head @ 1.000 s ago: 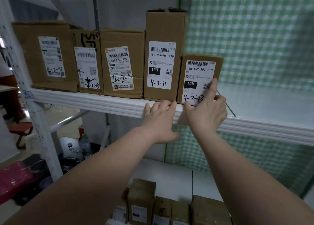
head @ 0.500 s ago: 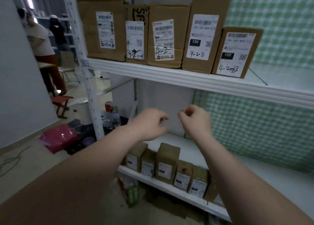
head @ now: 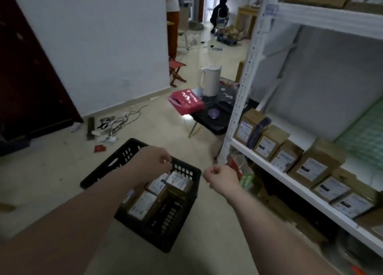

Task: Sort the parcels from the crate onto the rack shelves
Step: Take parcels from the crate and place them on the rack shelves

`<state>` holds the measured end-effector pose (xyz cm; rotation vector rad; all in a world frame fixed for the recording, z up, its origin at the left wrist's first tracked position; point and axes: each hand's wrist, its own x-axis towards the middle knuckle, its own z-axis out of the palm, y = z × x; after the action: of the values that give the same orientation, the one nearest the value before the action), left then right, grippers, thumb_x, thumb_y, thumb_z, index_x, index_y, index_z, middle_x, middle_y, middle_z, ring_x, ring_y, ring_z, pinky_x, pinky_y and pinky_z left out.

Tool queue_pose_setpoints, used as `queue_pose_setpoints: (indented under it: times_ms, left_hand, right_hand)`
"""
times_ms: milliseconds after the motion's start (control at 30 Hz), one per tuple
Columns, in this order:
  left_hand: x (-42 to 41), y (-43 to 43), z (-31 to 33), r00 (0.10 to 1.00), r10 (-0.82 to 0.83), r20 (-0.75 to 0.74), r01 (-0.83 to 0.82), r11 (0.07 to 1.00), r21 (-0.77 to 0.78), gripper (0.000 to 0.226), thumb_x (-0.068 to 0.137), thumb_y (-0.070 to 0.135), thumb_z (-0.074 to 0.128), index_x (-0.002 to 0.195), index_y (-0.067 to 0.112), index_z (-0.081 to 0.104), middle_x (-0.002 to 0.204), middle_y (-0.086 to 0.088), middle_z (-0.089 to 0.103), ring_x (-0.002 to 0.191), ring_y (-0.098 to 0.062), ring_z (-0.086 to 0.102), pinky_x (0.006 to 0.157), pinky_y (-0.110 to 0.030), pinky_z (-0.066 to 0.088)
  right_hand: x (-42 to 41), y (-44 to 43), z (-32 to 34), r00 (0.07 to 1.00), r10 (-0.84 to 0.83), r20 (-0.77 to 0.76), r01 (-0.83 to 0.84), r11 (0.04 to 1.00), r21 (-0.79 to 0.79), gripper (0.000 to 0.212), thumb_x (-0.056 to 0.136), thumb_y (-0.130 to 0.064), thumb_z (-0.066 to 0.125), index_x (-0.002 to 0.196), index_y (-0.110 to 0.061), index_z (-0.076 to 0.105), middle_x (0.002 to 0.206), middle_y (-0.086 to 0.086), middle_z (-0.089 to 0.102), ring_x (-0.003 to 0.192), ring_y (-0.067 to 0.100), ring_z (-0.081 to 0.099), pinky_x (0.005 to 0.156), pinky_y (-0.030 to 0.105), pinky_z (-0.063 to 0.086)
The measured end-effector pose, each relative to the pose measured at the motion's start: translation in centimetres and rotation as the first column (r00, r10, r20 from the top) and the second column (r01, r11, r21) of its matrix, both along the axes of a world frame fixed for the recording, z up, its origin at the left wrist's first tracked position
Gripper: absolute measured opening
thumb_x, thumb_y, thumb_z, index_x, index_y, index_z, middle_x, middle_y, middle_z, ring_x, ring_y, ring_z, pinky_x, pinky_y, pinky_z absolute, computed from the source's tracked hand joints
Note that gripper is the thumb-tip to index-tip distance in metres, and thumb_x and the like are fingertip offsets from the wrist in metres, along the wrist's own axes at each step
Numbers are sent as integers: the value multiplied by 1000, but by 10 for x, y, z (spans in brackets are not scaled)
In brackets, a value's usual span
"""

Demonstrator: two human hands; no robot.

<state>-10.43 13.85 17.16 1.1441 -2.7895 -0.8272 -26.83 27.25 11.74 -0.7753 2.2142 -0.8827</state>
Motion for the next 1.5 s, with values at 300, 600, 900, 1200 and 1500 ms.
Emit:
queue_pose_setpoints:
  times_ms: [300, 600, 900, 1200, 1500]
  left_hand:
    - [118, -34, -81, 962, 235, 136, -261, 939, 224, 30, 91, 27, 60, 117, 13, 64, 111, -2, 63, 101, -14, 57, 79, -21, 42]
    - [139, -80, -157, 919, 183, 350, -310, 884, 351, 45, 93, 36, 55, 134, 18, 51, 120, 0, 59, 99, -11, 53, 82, -21, 44]
    - [127, -181, -221, 872, 197, 448, -387, 838, 385, 36, 93, 29, 54, 126, 15, 55, 117, -4, 59, 94, -13, 52, 75, -23, 42]
    - [91, -204, -320, 867, 120, 484, -408, 729, 550, 50, 92, 32, 55, 136, 12, 45, 130, -7, 54, 108, -19, 53, 79, -25, 40]
    - [68, -213, -394, 838, 129, 530, -494, 591, 638, 50, 93, 27, 55, 137, 6, 42, 134, -13, 50, 114, -27, 51, 78, -25, 37]
  right_hand:
    - [81, -45, -66, 980, 187, 72, -198, 956, 215, 6, 85, -27, 63, 80, -24, 66, 97, 5, 71, 95, 26, 67, 84, 37, 55]
    - [88, -106, -148, 958, 238, 162, -285, 865, 412, 28, 91, -28, 57, 102, -5, 70, 84, 7, 61, 76, 21, 56, 66, 29, 44]
    - [94, -200, -211, 911, 306, 278, -408, 775, 483, 29, 93, -30, 59, 114, -11, 65, 109, 6, 63, 95, 19, 58, 76, 28, 48]
    - [83, -210, -275, 943, 132, 305, -296, 750, 592, 27, 92, -26, 56, 112, -10, 66, 103, 6, 63, 85, 18, 55, 70, 26, 43]
    - [108, -211, -341, 857, -226, 462, -125, 780, 613, 57, 91, -34, 61, 141, -12, 45, 116, 5, 54, 95, 18, 55, 79, 28, 48]
